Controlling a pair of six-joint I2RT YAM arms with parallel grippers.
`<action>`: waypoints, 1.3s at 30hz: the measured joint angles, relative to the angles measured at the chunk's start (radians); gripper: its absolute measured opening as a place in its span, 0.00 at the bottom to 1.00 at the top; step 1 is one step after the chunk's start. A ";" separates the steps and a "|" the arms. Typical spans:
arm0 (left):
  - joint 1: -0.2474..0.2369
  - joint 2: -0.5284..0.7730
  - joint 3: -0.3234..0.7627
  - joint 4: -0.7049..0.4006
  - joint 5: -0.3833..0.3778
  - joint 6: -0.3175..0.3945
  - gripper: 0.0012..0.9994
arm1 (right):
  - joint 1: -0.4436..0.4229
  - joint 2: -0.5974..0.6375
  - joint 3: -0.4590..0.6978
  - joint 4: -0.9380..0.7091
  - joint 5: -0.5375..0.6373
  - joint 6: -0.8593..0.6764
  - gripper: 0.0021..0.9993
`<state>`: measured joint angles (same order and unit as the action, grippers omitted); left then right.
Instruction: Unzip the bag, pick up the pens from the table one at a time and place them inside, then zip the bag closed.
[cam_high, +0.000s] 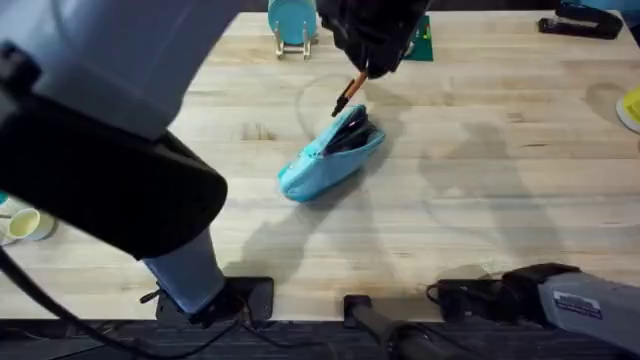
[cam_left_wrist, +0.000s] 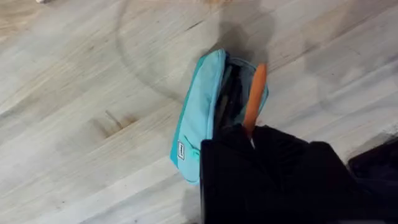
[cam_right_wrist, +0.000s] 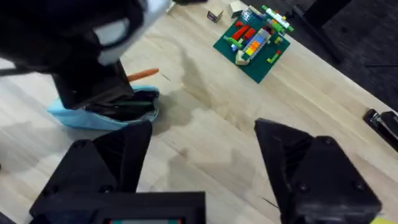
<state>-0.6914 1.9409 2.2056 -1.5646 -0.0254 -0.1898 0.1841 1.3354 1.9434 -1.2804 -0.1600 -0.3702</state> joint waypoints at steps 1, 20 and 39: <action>-0.001 0.000 -0.019 0.010 0.001 -0.002 0.04 | 0.000 0.000 0.000 0.000 0.000 0.000 1.00; -0.013 0.000 -0.340 0.209 0.067 -0.002 0.04 | 0.000 0.000 0.000 -0.055 0.003 0.000 1.00; -0.013 0.000 -0.563 0.362 0.072 0.007 0.04 | 0.000 -0.057 -0.043 -0.105 0.003 -0.005 1.00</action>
<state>-0.7044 1.9408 1.6424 -1.2029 0.0466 -0.1829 0.1841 1.2781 1.8999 -1.3849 -0.1566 -0.3748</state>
